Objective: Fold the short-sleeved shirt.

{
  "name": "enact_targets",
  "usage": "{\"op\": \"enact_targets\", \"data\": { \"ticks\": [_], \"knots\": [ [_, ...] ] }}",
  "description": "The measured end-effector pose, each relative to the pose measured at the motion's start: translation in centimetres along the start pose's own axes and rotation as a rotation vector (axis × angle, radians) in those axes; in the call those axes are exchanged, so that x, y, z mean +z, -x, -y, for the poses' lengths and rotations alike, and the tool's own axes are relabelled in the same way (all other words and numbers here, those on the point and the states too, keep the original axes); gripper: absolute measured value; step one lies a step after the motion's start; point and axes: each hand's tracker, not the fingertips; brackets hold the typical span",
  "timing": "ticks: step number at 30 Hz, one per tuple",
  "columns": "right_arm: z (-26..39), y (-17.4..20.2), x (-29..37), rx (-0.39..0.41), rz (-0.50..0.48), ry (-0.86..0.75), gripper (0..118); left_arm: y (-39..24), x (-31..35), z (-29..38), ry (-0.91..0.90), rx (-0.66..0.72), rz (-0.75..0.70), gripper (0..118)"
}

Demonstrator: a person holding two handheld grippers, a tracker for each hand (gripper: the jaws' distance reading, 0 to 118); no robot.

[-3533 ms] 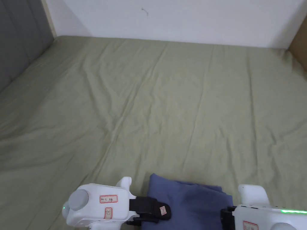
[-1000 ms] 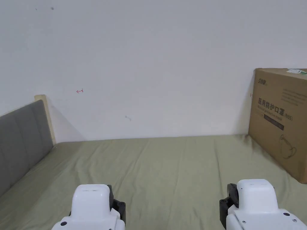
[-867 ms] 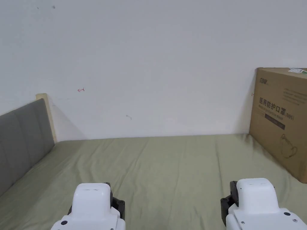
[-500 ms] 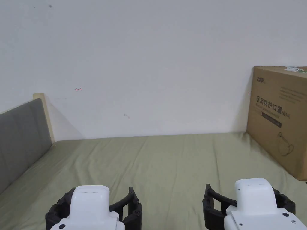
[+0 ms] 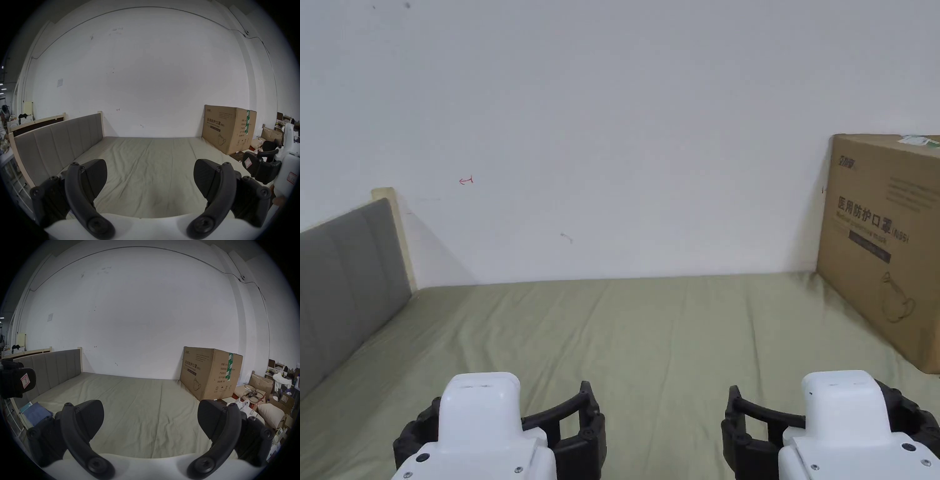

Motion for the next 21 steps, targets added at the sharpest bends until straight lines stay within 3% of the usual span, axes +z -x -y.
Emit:
{"op": "enact_targets", "data": {
  "ticks": [6, 9, 16, 21],
  "knots": [
    [0.20, -0.13, -0.02, 0.001, -0.010, 0.004, 115, -0.89, -0.03, 0.15, 0.015, -0.041, -0.106, 110],
    [0.12, -0.36, 0.01, -0.011, -0.005, -0.001, 115, -0.33, -0.20, 0.11, 0.035, -0.015, 0.005, 110],
    [0.08, -0.46, -0.16, -0.001, 0.000, 0.007, 115, -0.81, -0.18, 0.41, 0.031, -0.021, -0.050, 110],
    [0.21, -0.46, -0.26, -0.005, -0.002, 0.014, 115, -0.62, -0.18, 0.19, 0.014, -0.016, 0.010, 111]
  ]
}}
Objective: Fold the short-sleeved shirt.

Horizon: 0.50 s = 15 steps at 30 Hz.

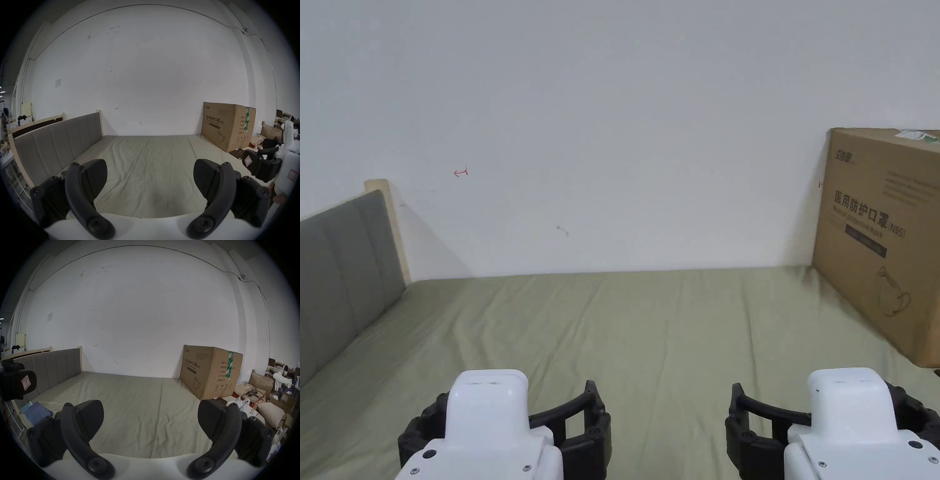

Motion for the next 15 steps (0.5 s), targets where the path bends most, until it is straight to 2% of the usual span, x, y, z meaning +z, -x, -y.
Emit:
{"op": "enact_targets", "data": {
  "ticks": [7, 15],
  "knots": [
    [-0.2, 0.2, 0.2, 0.004, -0.008, -0.003, 115, -0.9, -0.2, -0.3, -0.027, -0.021, -0.090, 111],
    [-0.1, 0.2, 0.1, 0.005, -0.005, 0.002, 115, -1.3, -0.2, -0.2, 0.000, -0.078, -0.017, 111]
  ]
}}
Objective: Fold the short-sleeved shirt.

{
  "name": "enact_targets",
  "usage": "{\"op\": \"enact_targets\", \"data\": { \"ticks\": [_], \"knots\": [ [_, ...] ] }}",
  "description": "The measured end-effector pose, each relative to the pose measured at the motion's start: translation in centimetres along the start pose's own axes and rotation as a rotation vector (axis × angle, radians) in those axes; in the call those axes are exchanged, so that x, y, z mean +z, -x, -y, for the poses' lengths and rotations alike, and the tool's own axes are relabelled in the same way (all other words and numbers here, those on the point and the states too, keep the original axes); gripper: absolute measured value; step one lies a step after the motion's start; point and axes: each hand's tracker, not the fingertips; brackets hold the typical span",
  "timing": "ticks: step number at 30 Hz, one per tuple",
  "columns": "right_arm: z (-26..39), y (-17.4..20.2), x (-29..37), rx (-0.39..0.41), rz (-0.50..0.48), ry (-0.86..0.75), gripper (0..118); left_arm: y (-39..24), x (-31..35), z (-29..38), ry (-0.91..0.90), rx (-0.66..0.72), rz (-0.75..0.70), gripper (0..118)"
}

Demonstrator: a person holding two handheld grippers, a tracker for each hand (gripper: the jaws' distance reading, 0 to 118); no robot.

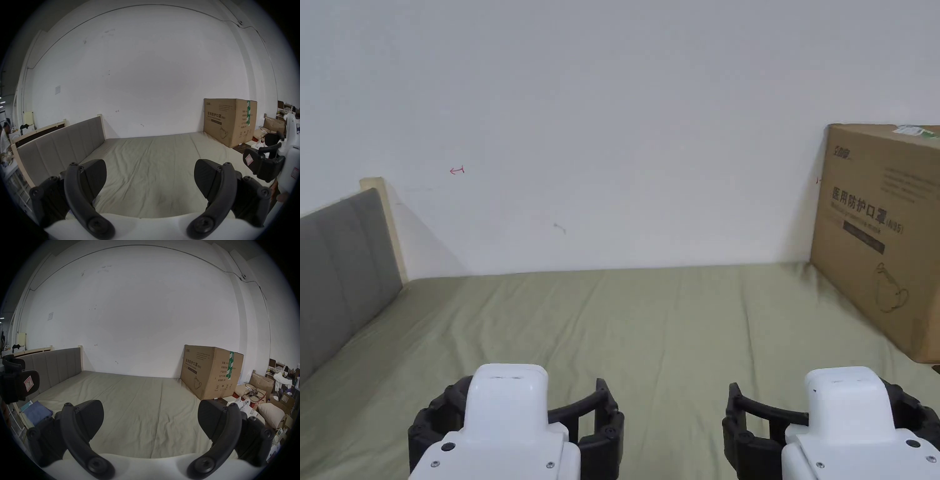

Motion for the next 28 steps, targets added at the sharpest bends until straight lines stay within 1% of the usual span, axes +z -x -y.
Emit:
{"op": "enact_targets", "data": {
  "ticks": [5, 7, 11, 14, 16, 19, 24, 28],
  "knots": [
    [0.2, -0.1, -0.2, -0.005, 0.000, 0.010, 115, -0.4, -0.3, 0.0, -0.010, -0.061, -0.011, 111],
    [0.3, 0.0, -0.2, -0.001, -0.002, 0.014, 115, -0.1, -0.4, 0.1, -0.020, -0.035, -0.001, 111],
    [0.5, 0.1, -0.2, 0.014, -0.002, 0.014, 115, 1.0, -0.8, 0.1, 0.002, 0.092, -0.002, 111],
    [0.5, 0.0, -0.3, 0.009, -0.002, 0.015, 115, 1.9, -1.0, -0.2, 0.033, 0.103, 0.020, 112],
    [0.4, -0.1, -0.4, 0.002, -0.002, 0.016, 115, 2.2, -0.9, -0.4, 0.045, 0.112, 0.027, 114],
    [0.4, -0.1, -0.5, -0.007, 0.000, 0.018, 115, 2.3, -0.8, -0.3, 0.033, 0.114, 0.024, 115],
    [0.4, 0.1, -0.4, -0.004, -0.002, 0.015, 115, 2.3, -0.8, 0.2, 0.014, 0.041, 0.037, 115],
    [0.5, 0.1, -0.4, -0.001, -0.003, 0.016, 115, 2.2, -0.6, 0.2, 0.000, 0.051, 0.018, 115]
  ]
}}
